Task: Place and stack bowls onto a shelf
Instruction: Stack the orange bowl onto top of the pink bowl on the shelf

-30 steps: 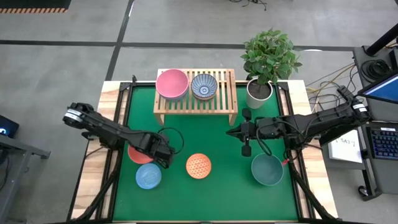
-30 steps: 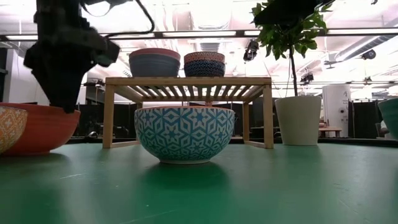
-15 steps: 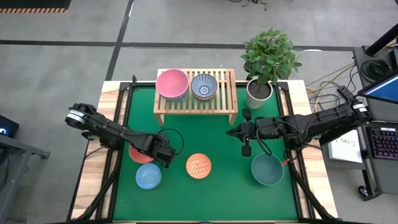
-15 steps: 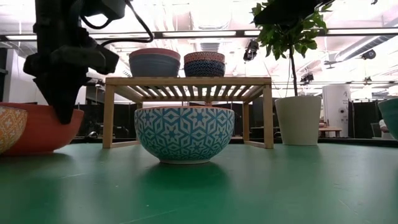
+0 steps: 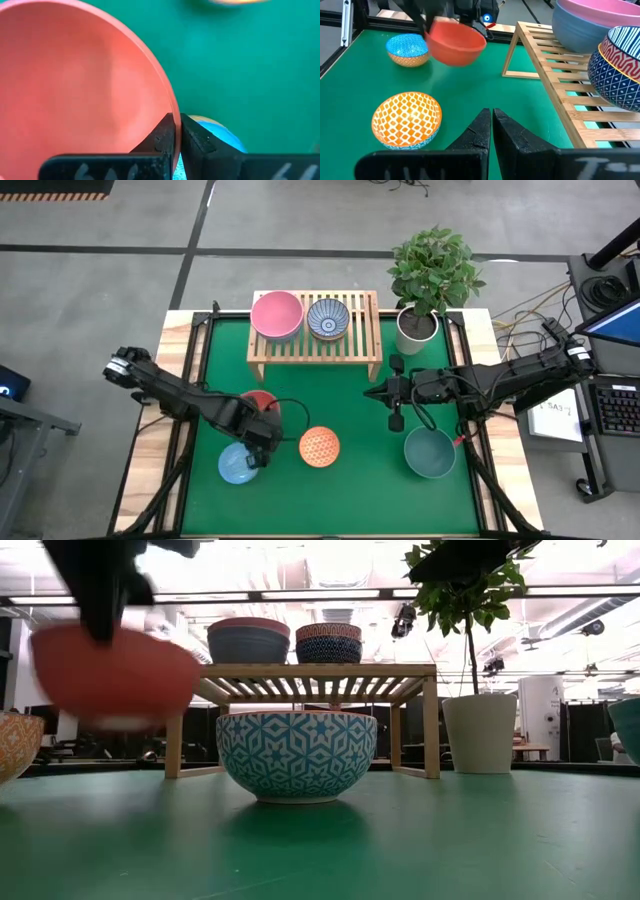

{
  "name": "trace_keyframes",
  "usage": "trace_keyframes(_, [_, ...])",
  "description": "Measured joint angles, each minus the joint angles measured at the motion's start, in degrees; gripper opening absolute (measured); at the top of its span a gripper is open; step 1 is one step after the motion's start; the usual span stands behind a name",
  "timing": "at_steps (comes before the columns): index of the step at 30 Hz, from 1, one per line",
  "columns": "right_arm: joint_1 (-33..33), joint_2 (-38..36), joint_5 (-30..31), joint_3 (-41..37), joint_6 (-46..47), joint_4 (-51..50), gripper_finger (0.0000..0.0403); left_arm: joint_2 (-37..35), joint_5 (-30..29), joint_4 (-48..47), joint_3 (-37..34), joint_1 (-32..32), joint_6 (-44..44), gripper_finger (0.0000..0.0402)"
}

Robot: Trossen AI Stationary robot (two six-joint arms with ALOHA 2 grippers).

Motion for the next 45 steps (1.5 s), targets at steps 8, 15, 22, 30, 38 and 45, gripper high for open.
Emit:
trace_keyframes(8, [0.0,0.3,0.0,-0.2,0.1,0.2,0.0009,-0.1,-14.3,-3.5,19.5,-1.5,23.9,0.0001])
trace_keyframes(15, [0.0,0.3,0.0,-0.3,0.2,0.2,0.0009,-0.1,-30.6,-7.8,31.7,1.2,42.7,0.0])
trace_keyframes(22, [0.0,0.3,-0.3,-0.3,0.5,0.2,0.0009,-0.1,-35.0,-14.2,36.1,16.6,48.0,0.0])
trace_keyframes(30, [0.0,0.3,-1.8,-0.3,0.6,0.2,0.0009,0.6,-19.4,-14.4,34.4,36.5,51.7,0.0])
trace_keyframes(38, [0.0,0.3,-1.8,-0.3,0.5,0.2,0.0009,1.8,-12.5,-13.3,34.3,39.5,54.0,0.0])
trace_keyframes(45, [0.0,0.3,-1.8,-0.3,0.0,0.2,0.0009,4.3,-12.0,-13.4,34.2,39.5,53.6,0.0])
